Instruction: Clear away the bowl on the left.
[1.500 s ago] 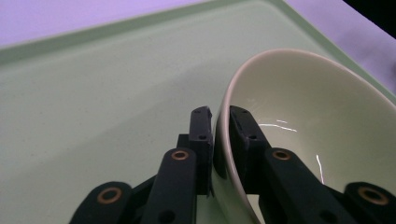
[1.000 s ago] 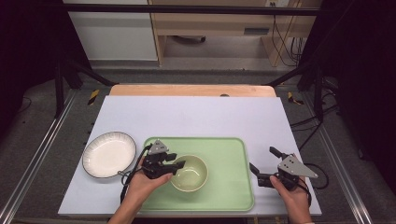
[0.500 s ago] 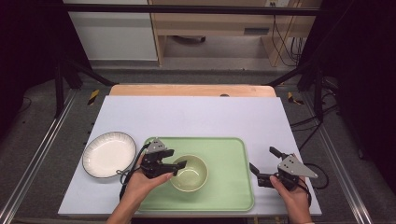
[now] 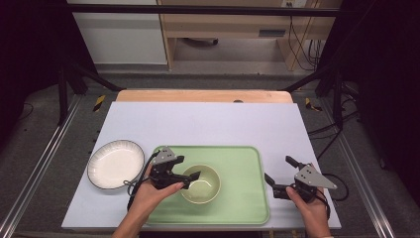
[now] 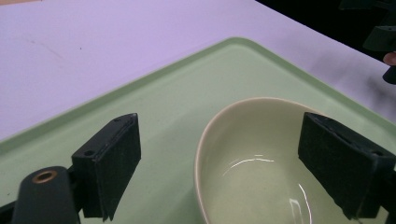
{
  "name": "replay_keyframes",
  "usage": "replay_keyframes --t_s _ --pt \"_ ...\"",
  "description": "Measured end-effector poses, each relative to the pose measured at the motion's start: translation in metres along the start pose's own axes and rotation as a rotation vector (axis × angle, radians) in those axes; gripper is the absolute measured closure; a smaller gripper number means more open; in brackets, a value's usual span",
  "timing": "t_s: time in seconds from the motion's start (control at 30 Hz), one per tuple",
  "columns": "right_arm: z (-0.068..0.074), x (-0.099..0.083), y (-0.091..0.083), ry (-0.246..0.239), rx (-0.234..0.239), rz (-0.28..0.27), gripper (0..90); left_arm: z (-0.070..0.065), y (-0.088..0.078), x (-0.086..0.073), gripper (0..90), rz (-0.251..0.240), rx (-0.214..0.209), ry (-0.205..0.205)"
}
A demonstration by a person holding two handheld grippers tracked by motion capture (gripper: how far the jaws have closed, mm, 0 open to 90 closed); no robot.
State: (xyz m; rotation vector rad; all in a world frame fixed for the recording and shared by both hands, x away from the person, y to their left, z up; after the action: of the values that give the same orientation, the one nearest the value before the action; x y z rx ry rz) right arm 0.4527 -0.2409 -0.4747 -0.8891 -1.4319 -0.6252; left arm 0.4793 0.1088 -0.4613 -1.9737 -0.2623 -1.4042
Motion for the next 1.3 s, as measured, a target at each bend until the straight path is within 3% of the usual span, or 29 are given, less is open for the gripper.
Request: replay_keyframes --t_s 0.37,0.77,0.93,1.3 --pt "0.000 0.000 0.000 -0.001 0.001 0.000 4.2 -0.004 -0.004 0.004 9.8 -0.047 -0.052 0.046" --pt "0.000 0.000 0.000 0.002 -0.001 0.000 4.2 -0.004 -0.010 0.008 8.9 -0.098 -0.076 0.068" --pt "0.000 0.000 0.000 0.003 -0.001 -0.001 4.2 -0.002 -0.015 0.008 8.6 -0.110 -0.066 0.093" --pt "0.000 0.001 -0.001 0.001 0.000 -0.009 4.0 0.012 -0.036 0.009 8.0 -0.164 -0.055 0.106"
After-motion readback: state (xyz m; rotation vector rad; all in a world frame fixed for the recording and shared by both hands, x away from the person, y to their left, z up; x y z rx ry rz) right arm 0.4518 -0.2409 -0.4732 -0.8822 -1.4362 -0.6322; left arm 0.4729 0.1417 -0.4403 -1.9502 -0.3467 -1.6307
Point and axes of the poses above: each handheld gripper's, and its own axes: y roughly forward along the jaws, x roughly out of its top, z roughly to its left, the point moved 5 cm from there along y, roughly forward along the jaws, and after that the axes turned 5 degrees about -z, right-handed, at the moved point
